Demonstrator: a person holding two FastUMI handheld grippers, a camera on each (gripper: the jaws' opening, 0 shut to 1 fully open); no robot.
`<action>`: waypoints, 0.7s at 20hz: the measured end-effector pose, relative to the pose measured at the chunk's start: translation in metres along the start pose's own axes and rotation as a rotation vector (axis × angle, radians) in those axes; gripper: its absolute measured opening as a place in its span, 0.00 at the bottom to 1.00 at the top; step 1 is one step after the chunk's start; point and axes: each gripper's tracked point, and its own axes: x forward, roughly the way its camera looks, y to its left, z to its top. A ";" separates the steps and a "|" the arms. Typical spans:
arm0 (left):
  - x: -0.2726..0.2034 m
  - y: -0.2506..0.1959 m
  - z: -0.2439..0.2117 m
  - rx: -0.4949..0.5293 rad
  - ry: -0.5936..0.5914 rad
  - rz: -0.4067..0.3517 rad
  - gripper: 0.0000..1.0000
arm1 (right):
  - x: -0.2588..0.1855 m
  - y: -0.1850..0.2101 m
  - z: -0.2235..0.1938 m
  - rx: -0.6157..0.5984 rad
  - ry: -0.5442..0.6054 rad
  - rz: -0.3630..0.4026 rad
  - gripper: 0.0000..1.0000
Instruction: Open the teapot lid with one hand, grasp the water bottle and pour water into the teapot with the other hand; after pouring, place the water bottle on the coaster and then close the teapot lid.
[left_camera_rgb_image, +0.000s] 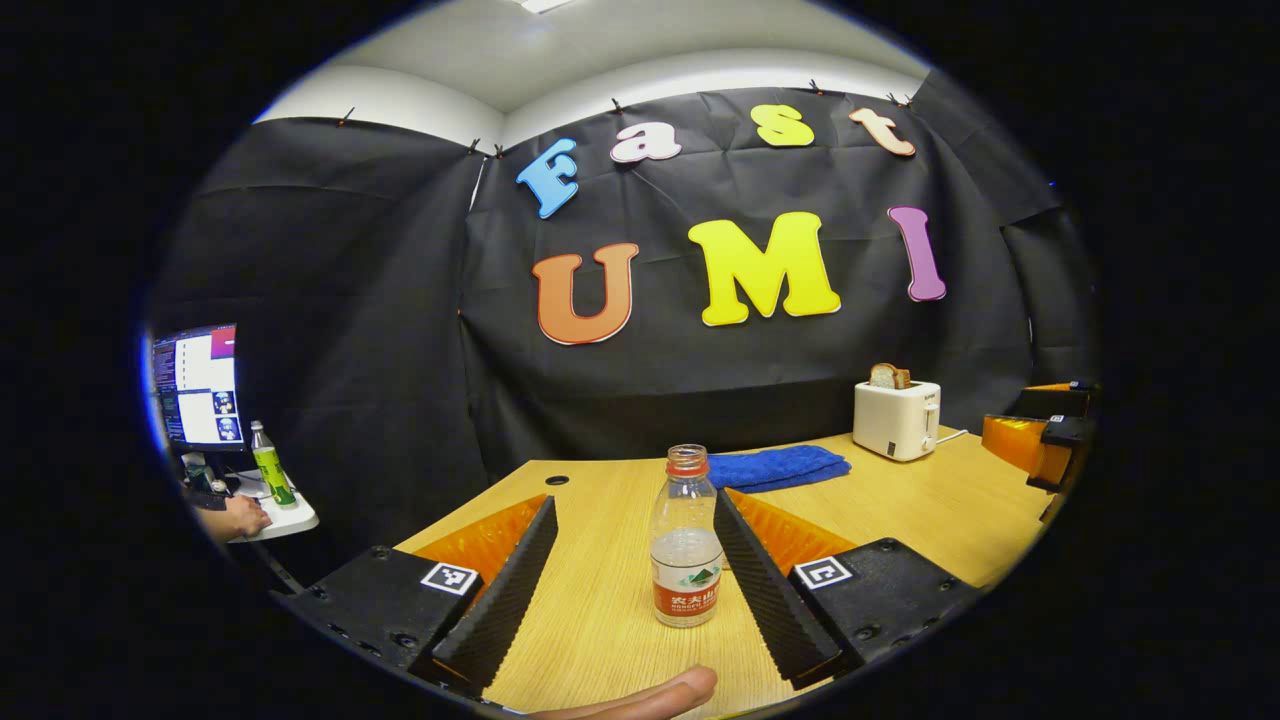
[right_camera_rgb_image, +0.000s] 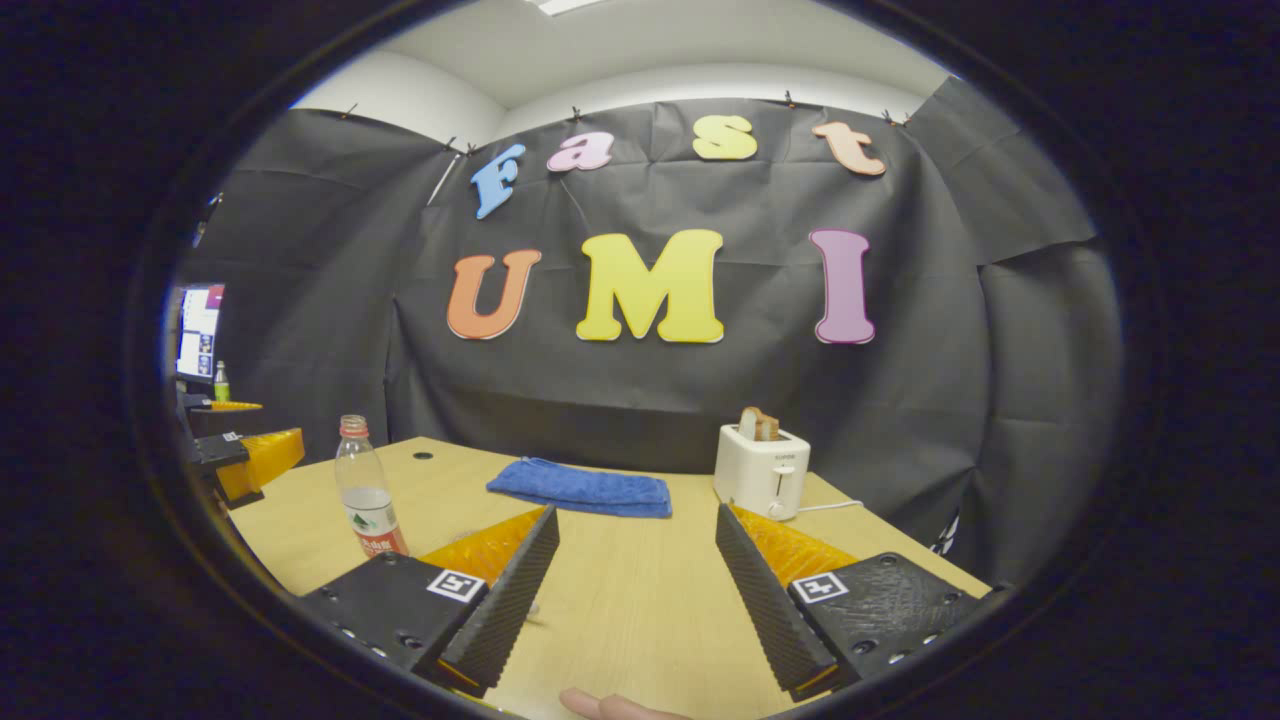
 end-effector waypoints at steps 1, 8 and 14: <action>0.001 0.002 -0.001 -0.004 0.005 0.002 0.98 | 0.007 0.006 -0.006 0.003 0.007 0.012 0.95; 0.006 0.013 -0.009 -0.023 0.029 0.003 0.98 | 0.050 0.066 -0.061 0.023 0.097 0.094 0.95; 0.014 0.027 -0.020 -0.030 0.056 0.019 0.99 | 0.078 0.108 -0.090 0.027 0.151 0.109 0.92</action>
